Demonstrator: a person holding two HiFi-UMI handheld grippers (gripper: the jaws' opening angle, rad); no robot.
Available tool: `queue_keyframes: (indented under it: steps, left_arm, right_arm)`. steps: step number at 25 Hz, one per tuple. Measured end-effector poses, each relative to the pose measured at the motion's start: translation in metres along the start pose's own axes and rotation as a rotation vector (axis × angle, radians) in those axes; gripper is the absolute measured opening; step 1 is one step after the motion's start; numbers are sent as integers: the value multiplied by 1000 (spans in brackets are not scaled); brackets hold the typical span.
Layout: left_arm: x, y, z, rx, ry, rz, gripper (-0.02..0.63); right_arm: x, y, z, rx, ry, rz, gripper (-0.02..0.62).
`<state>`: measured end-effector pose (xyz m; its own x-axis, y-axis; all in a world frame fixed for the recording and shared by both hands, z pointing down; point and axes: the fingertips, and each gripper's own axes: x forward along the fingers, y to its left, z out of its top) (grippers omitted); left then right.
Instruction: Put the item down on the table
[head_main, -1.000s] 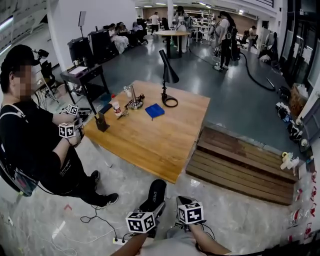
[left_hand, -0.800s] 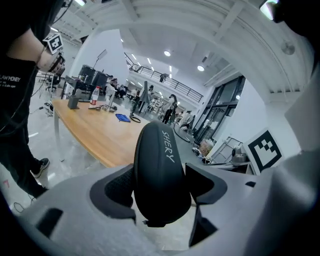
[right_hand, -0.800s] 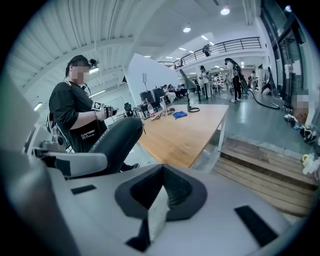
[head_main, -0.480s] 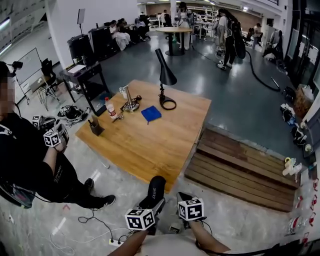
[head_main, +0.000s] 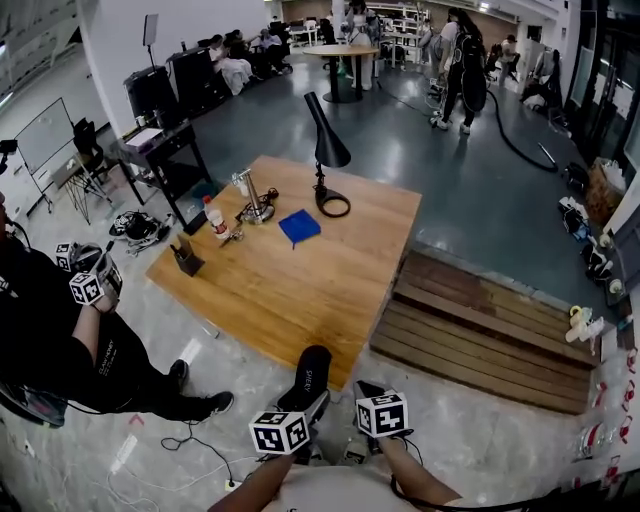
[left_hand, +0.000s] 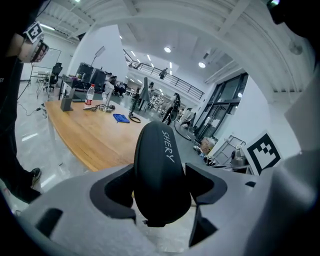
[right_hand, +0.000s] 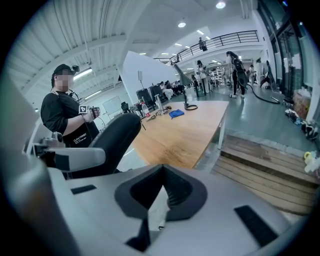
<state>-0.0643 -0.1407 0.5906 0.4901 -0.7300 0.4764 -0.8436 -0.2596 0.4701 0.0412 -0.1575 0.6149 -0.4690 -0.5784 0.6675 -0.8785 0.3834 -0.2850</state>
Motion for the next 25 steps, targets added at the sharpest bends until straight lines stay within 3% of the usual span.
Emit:
queue_keyframes:
  steps: [8,16,20,25]
  left_arm:
    - [23,25,11,-2,31,3,324]
    - [91,76,19,-1,73,22,324]
    - [132,108,11,-64,97,65,324]
    - [182,147,-4,-123,157,125,324]
  right_arm:
    - [33,4,15,-13,29,4,3]
    - [90,-15,28,-25,75,-25,3]
    - [113,-33,27,-8,100,-44,3]
    - [125,-39,23,93,110,-31,3]
